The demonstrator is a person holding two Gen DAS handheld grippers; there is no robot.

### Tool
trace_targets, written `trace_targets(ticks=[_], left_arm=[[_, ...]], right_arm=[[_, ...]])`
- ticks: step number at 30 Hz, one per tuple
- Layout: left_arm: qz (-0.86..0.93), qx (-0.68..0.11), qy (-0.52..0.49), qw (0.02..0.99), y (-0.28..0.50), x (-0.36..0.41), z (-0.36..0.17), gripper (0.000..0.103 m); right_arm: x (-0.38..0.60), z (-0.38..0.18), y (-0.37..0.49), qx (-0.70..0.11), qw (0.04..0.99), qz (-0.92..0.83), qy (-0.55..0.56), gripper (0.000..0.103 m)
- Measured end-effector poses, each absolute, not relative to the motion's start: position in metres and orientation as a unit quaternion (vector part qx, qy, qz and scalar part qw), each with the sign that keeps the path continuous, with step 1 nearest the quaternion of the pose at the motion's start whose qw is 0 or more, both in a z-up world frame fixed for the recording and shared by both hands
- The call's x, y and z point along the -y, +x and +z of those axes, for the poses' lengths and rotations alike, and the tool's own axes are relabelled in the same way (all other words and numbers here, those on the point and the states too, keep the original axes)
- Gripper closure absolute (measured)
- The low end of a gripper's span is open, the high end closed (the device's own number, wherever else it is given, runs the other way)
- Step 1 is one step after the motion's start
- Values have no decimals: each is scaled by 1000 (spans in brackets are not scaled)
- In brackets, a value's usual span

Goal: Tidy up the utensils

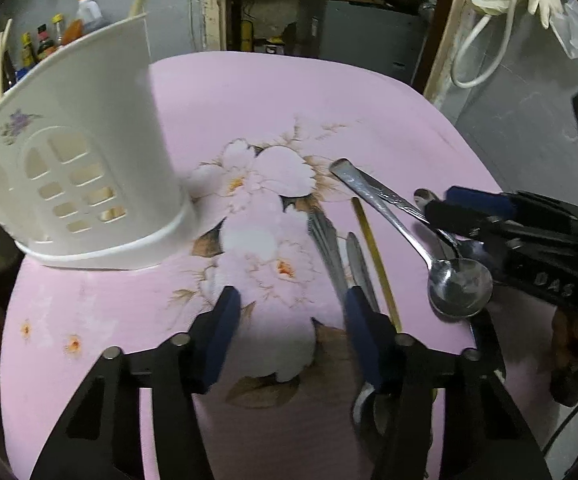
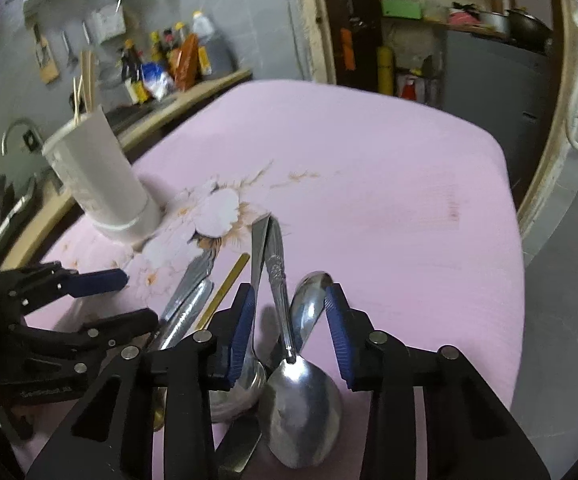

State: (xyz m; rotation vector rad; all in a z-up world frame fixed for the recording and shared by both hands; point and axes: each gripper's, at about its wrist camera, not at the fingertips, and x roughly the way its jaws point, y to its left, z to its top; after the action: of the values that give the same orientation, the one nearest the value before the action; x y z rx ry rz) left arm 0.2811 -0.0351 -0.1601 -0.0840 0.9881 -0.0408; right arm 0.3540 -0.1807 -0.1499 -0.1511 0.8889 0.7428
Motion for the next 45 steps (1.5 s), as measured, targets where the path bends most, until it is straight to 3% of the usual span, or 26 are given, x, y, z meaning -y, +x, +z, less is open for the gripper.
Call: trace_targets(ticks=[8,14,16,18,19,24,32,41,43,45], left_arm=[[-39,-479,-44,876,292,43,-160,72],[-33,-489,-4,872,298,54,-162,73],[-30,-488,17,872,295,59,-165,74],[-30,-484,16,874,296,59,-165,89],[-29,-484,9,875,296,57,-166,92],[-17,-478,-31,878,294,45,-167,94],[13,-475,-48,879,281,32,-163,94],[3,-500,-93,861,284,13,-159,86],[-5,-503,-93,860,286,15,-157,81],[-25,-506,-88,858,287,21,-155,61]], right_arm=[[161,-158,360,-428,826,336,-146,73],[151,-160,358,-418,823,333,-192,73],[151,-160,359,-416,824,331,-193,75],[155,-159,360,-416,828,332,-180,81],[157,-159,362,-417,828,332,-172,81],[182,-155,372,-423,845,310,-108,82],[212,-155,378,-440,856,269,-42,82],[217,-157,391,-458,848,267,-23,77],[214,-158,394,-461,846,267,-27,74],[204,-160,401,-471,841,263,-42,72]])
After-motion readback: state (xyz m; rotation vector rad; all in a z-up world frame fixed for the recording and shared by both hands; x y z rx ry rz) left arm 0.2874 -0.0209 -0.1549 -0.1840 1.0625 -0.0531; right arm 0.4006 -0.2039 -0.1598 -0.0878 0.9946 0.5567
